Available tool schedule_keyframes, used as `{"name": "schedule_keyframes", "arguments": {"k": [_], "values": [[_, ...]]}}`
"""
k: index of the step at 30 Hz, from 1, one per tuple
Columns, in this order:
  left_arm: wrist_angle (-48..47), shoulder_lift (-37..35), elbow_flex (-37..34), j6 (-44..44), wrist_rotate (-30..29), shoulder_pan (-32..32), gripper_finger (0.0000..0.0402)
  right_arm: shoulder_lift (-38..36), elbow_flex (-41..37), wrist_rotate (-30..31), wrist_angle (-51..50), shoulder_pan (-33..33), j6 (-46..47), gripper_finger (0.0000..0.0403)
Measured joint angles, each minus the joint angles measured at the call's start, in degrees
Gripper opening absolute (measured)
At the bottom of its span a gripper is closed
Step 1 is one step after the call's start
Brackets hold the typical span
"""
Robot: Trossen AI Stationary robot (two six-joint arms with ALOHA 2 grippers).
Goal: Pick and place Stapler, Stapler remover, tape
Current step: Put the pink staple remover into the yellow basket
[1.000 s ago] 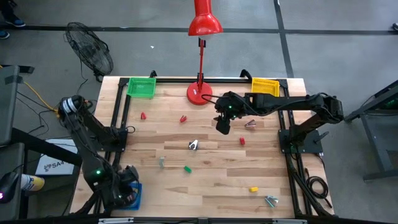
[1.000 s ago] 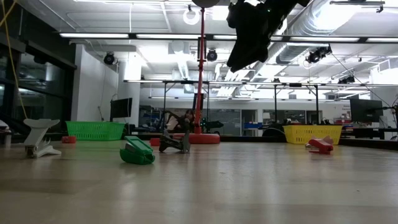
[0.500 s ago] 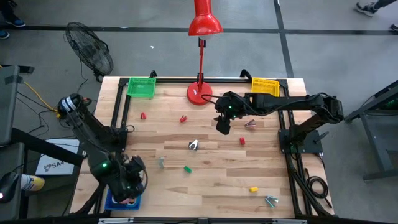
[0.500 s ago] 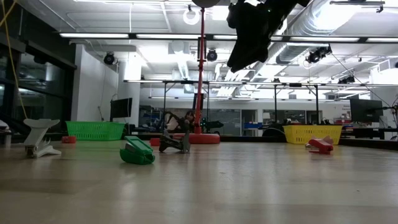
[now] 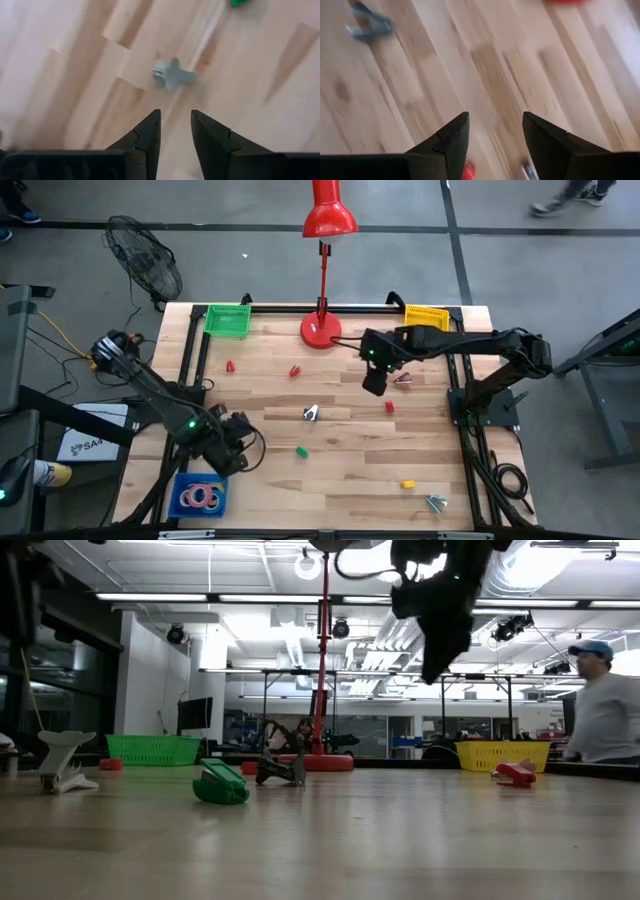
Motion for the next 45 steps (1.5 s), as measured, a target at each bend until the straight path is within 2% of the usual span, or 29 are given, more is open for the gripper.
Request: {"name": "schedule_keyframes", "arguments": {"k": [8, 17, 24, 30, 37, 41, 45], "values": [[-3.89, -3.45, 0.0, 12.39, -4.44, 8.4, 0.0104, 0.0, 0.0, 0.09, -9.68, -1.7, -9.36, 0.0177], [-3.87, -8.09, 0.0, 30.57, -4.95, 20.18, 0.0104, 0.0, 0.0, 0.09, -17.34, -5.21, -20.08, 0.018], [-3.87, -9.83, 0.0, 41.25, -3.21, 28.23, 0.0104, 0.0, -0.02, 0.07, -21.28, -6.45, -24.62, 0.0236], [-3.81, -9.75, 0.0, 47.33, -0.5, 33.71, 0.0104, 0.0, -5.01, -0.29, -20.3, -6.29, -29.29, 0.0289], [-3.75, -10.27, -0.03, 53.43, 0.09, 38.72, 0.0104, 0.04, -12.59, 4.6, -16.52, -6.31, -30.0, 0.0294], [-3.62, -10.17, -0.02, 56.82, 1.94, 41.97, 0.0104, 0.04, -14.19, 2.7, -12.88, -6.15, -31.88, 0.0294], [-3.46, -10.16, -0.02, 59.6, 3.32, 44.42, 0.0104, 0.04, -16.02, 1.57, -6.88, -5.54, -37.79, 0.0294]]}}
